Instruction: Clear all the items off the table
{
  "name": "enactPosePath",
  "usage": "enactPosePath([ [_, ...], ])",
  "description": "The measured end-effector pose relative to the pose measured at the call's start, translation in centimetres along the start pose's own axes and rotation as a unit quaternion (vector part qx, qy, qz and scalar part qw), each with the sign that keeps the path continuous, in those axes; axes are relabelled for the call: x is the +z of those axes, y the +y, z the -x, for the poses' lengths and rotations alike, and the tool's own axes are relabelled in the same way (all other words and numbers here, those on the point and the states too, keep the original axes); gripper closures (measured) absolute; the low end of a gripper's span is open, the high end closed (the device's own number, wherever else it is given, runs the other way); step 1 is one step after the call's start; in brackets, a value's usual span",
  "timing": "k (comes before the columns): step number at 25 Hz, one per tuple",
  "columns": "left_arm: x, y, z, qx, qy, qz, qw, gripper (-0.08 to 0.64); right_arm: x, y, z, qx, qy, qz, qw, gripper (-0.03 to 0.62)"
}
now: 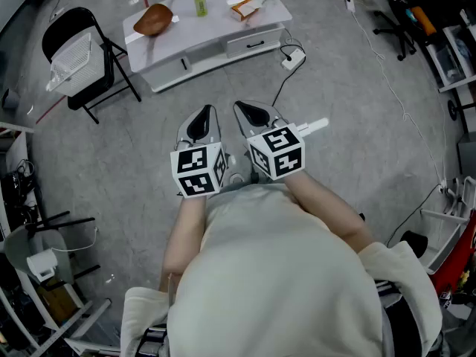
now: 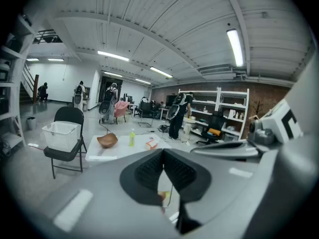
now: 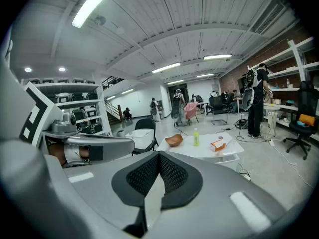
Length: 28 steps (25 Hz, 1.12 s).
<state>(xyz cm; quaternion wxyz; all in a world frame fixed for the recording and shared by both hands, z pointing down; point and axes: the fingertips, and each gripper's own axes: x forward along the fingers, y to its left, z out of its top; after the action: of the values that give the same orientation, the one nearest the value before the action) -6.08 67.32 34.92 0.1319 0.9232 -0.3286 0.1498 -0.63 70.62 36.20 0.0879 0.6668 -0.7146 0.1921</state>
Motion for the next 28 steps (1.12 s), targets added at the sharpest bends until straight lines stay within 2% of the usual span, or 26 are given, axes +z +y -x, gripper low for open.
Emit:
enactPosePath([
  [10, -0.1, 1.3, 0.0, 0.007, 0.000, 0.006, 1.0000, 0.551, 0.1, 0.2, -0.9, -0.003, 0.002, 0.000, 1.000, 0.595],
  [17, -0.4, 2.8, 0.0, 0.018, 0.005, 0.012, 0.9997, 0.551, 1.0, 1.2, -1.5, 0.006, -0.017, -0.004, 1.000, 0.595],
  [28, -1.2, 5.1, -0.1, 0.036, 0.021, 0.033, 0.9986, 0.551, 0.3, 2.8, -2.7, 0.032, 0.006, -0.004, 0.999, 0.595],
])
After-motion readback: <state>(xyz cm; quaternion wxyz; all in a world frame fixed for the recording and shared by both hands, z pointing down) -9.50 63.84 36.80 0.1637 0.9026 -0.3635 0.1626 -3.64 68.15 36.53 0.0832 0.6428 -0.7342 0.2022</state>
